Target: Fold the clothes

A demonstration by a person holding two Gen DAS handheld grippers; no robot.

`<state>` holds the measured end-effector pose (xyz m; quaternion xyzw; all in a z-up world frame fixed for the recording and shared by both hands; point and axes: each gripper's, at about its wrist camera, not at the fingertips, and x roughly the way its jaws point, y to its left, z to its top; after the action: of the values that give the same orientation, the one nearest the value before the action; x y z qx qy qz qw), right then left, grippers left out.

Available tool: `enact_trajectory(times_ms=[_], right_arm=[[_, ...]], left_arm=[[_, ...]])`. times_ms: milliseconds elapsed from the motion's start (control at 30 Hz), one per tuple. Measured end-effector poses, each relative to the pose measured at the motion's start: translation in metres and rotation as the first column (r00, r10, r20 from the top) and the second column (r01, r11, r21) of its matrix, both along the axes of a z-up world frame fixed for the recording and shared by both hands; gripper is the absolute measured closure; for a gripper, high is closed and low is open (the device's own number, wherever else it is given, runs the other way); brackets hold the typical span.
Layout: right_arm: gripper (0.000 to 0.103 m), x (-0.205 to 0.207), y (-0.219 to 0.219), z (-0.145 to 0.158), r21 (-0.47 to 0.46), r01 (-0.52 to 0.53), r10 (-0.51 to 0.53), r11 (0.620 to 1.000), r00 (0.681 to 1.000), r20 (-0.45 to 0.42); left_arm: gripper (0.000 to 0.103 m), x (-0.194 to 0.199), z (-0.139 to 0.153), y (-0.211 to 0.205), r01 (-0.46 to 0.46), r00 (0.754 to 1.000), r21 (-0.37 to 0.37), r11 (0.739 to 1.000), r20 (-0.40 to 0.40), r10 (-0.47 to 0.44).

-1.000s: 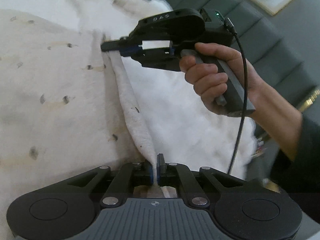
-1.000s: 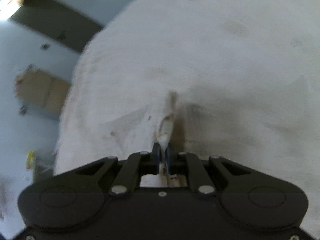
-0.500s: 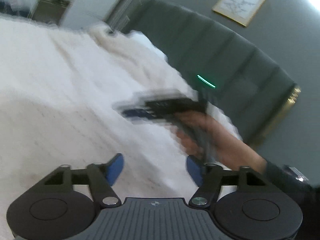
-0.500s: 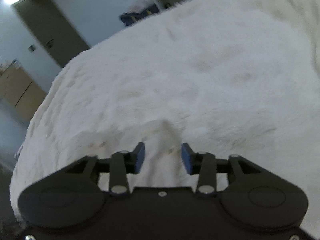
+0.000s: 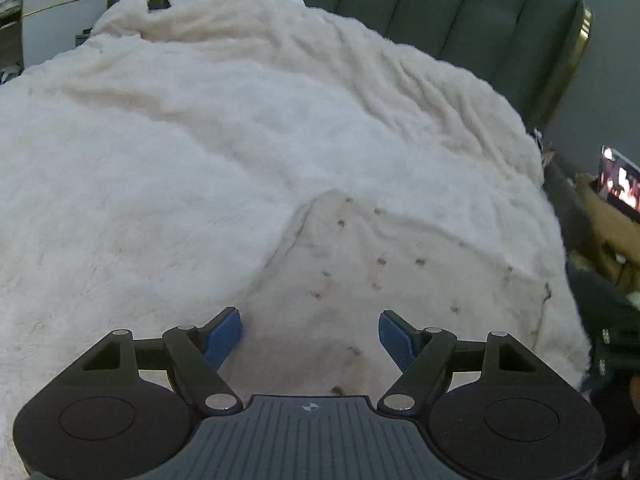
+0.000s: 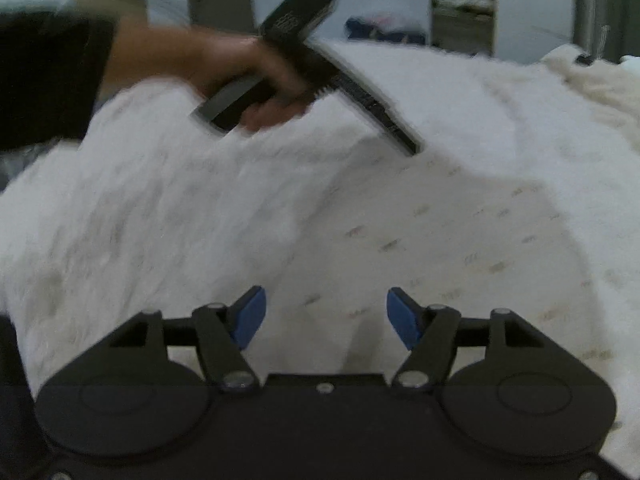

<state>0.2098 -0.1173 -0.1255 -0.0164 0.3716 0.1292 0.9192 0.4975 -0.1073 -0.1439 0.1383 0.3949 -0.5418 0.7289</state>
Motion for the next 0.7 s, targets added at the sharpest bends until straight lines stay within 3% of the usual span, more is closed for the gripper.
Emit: enact_trajectory(times_ms=[33,67,100,200,233,333,467,533,600,633,667,700], right_arm=[[0.042,-0.001,0.012,-0.006,-0.025,-0.007,0.007,1.0,1.0,-0.012],[0.05,-0.002,0.024,-0.012,-0.049,-0.015,0.014,0.999,1.0,-0.024],[0.064,-0.002,0.031,-0.016,-0.071,-0.017,0.015,0.997,0.999,-0.031],[0.09,0.001,0.036,-0.02,-0.111,-0.01,0.008,0.994,1.0,-0.025],[0.09,0.001,0.035,-0.02,-0.119,-0.009,0.007,0.993,1.0,-0.02],[0.094,-0.004,0.039,-0.018,-0.151,-0.016,0.019,0.988,1.0,0.013],[0.095,-0.017,0.053,-0.012,-0.211,-0.039,0.061,0.977,0.993,0.097],[0.095,-0.019,0.059,-0.016,-0.207,-0.054,0.074,0.977,0.993,0.091],[0.087,-0.019,0.063,-0.022,-0.195,-0.074,0.088,0.978,0.994,0.063],[0.084,-0.017,0.064,-0.026,-0.192,-0.089,0.098,0.977,0.994,0.038],[0.079,-0.017,0.062,-0.027,-0.185,-0.1,0.106,0.978,0.994,0.025],[0.079,-0.019,0.059,-0.025,-0.175,-0.108,0.114,0.979,0.993,0.023]], left_arm=[[0.036,0.001,-0.001,-0.001,-0.004,1.0,0.001,1.0,-0.007,0.004],[0.046,0.005,-0.005,-0.002,-0.01,1.0,0.014,1.0,-0.019,0.01],[0.051,0.007,-0.008,-0.001,-0.01,1.0,0.033,0.999,-0.017,0.011],[0.073,0.003,-0.008,0.009,-0.021,0.999,0.033,0.999,-0.038,0.022],[0.085,0.006,-0.01,0.009,-0.021,0.999,0.032,0.999,-0.046,0.022],[0.092,0.008,-0.005,0.026,-0.013,0.997,-0.016,1.0,-0.076,0.012],[0.092,0.008,0.001,0.051,-0.04,0.996,-0.076,0.996,-0.086,0.034],[0.087,0.008,-0.006,0.062,-0.091,0.993,-0.055,0.994,-0.084,0.086],[0.076,0.006,-0.016,0.062,-0.127,0.99,-0.019,0.992,-0.065,0.126],[0.054,0.004,-0.017,0.062,-0.151,0.988,-0.002,0.989,-0.035,0.151],[0.043,0.001,-0.013,0.061,-0.182,0.983,0.009,0.983,0.011,0.182],[0.043,-0.002,-0.006,0.063,-0.21,0.976,-0.016,0.978,0.052,0.21]])
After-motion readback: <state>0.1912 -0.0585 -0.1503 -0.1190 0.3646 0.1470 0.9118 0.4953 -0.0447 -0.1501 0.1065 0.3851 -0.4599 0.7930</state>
